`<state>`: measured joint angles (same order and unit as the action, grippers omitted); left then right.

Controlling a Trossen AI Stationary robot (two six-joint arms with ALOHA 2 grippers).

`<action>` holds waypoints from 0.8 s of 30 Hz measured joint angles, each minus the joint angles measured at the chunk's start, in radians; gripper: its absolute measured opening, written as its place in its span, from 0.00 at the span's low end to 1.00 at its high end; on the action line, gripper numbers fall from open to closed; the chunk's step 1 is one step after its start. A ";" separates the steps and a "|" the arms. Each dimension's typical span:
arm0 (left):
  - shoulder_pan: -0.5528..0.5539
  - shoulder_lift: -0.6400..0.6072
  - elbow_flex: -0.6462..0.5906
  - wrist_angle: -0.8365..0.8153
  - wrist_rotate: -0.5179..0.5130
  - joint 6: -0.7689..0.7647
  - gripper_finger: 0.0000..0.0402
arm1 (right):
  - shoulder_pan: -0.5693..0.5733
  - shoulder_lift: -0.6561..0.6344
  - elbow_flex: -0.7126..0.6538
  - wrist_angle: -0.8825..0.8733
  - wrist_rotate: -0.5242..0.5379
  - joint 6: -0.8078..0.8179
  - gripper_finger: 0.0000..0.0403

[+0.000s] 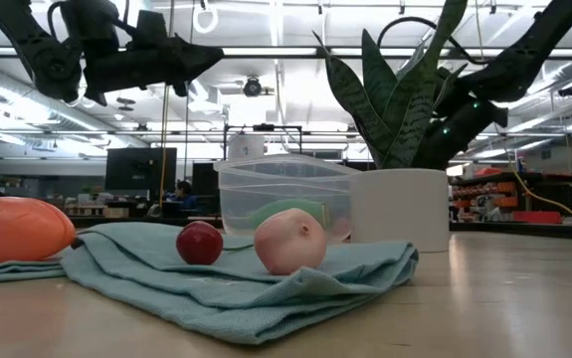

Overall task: Pick and placing Produce into tupperware
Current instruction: Put the strawberry into the container

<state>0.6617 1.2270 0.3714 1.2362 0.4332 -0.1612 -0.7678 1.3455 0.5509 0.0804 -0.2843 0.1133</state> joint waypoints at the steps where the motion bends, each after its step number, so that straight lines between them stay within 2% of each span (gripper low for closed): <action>1: 0.007 0.000 0.000 0.001 0.008 -0.004 0.06 | -0.007 0.006 0.001 0.013 -0.033 0.015 0.36; 10: 0.042 0.000 0.000 0.001 0.017 -0.019 0.10 | 0.001 0.085 0.003 0.040 -0.160 0.117 0.36; 15: 0.042 0.000 0.000 0.009 0.017 -0.011 0.09 | 0.038 0.146 0.074 0.025 -0.200 0.146 0.36; 24: 0.042 0.000 0.001 0.004 0.017 -0.011 0.08 | 0.082 0.259 0.272 -0.215 -0.226 0.098 0.36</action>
<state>0.7040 1.2274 0.3721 1.2403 0.4503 -0.1721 -0.6856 1.6047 0.8229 -0.1345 -0.5100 0.2109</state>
